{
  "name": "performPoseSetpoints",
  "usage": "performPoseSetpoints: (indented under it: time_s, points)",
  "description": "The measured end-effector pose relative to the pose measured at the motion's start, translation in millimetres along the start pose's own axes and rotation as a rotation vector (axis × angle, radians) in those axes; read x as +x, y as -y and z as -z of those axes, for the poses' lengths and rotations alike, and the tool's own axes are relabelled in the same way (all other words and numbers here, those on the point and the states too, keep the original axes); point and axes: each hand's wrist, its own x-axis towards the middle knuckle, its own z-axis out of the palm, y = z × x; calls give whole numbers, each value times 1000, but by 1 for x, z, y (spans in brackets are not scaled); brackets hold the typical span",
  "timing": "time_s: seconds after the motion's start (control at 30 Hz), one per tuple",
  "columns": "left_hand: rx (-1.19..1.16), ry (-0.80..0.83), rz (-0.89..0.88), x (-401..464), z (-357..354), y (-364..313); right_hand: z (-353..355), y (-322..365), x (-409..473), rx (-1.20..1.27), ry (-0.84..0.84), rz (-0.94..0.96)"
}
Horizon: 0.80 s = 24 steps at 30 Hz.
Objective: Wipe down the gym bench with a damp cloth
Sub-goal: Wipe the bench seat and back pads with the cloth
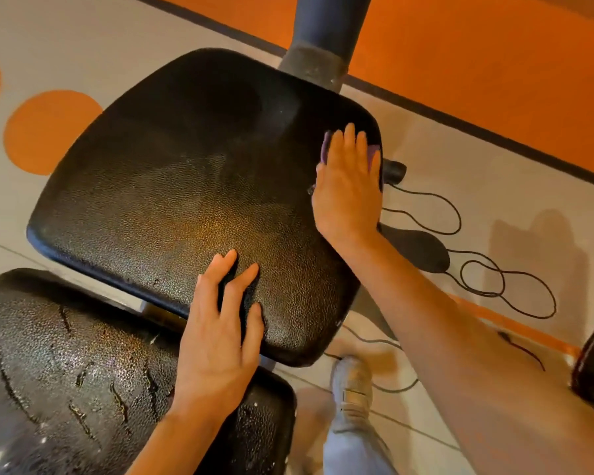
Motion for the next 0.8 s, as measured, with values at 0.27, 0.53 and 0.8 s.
performPoseSetpoints:
  time_s: [0.27,0.53,0.8]
  points:
    - [31,-12,-27,1,2,-2,3,-4,-92,35,67,391]
    - [75,-13,-21,0,3,-4,8,16,-127,127,26,241]
    - [78,-1,1,0,3,-6,8,-1,-9,89,77,133]
